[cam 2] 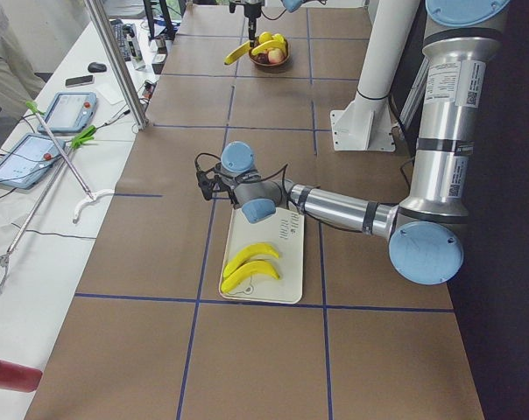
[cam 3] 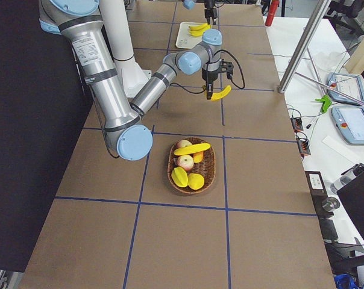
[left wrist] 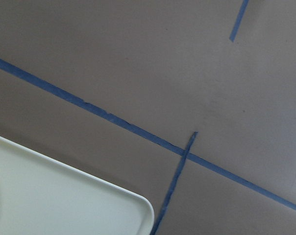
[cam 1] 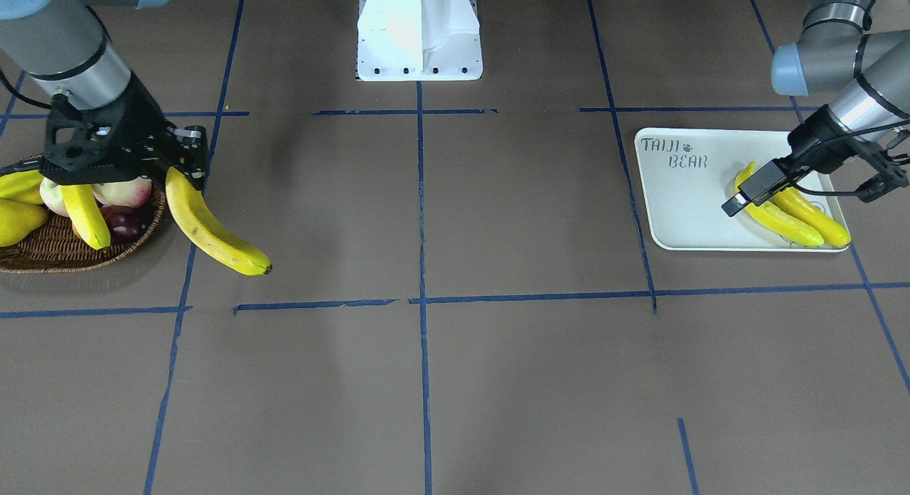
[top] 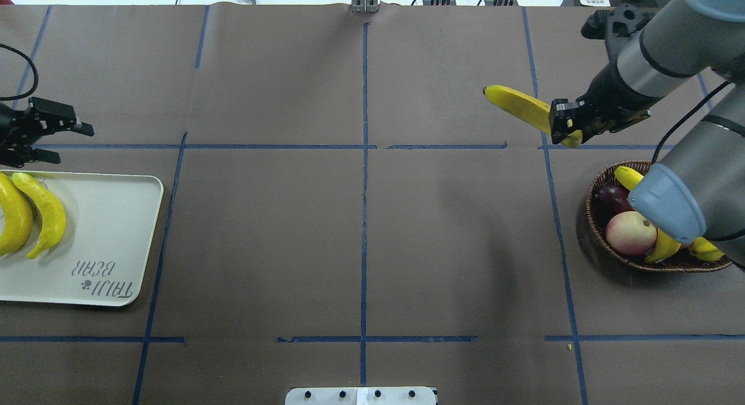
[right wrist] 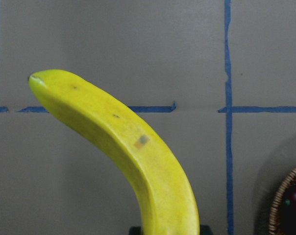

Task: Transfer all bananas from basket to plate

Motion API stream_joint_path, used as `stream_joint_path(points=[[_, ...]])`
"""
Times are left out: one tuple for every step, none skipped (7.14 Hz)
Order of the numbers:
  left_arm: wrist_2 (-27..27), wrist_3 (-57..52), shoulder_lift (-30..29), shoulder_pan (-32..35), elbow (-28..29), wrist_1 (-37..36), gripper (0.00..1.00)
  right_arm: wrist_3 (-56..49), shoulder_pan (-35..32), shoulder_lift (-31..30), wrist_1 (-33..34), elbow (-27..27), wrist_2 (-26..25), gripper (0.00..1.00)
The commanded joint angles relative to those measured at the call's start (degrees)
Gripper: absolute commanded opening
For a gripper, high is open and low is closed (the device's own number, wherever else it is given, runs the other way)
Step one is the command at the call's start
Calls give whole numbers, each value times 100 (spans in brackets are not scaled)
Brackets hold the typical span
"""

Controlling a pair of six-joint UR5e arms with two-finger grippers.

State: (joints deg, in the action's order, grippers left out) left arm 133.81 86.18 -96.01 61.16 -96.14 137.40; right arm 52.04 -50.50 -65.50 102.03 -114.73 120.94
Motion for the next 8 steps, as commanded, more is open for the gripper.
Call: stream_joint_path(points=[[-162, 119, -774, -471, -411, -1460, 100, 822, 653, 536, 1, 222, -674, 0], [-223, 136, -1388, -621, -649, -2706, 100, 1225, 986, 660, 1, 249, -1043, 0], [-606, 362, -2116, -953, -782, -3945, 100, 1586, 1268, 826, 10, 301, -1482, 0], [-967, 678, -2663, -1383, -774, -4593, 100, 1781, 1419, 1133, 254, 406, -1617, 0], [-1005, 1108, -2973, -1605, -670, -4634, 100, 2009, 1612, 1449, 630, 425, -1818, 0], [-988, 1590, -3455, -1642, -425, -4652, 100, 2281, 1866, 1617, 756, 434, -2116, 0], [-979, 1961, -3938, -1729, 73, -4643, 100, 2554, 2138, 1723, 766, 451, -2406, 0], [-979, 2182, -4369, -1747, 461, -4643, 100, 2644, 2367, 1855, 810, 512, -2679, 0]])
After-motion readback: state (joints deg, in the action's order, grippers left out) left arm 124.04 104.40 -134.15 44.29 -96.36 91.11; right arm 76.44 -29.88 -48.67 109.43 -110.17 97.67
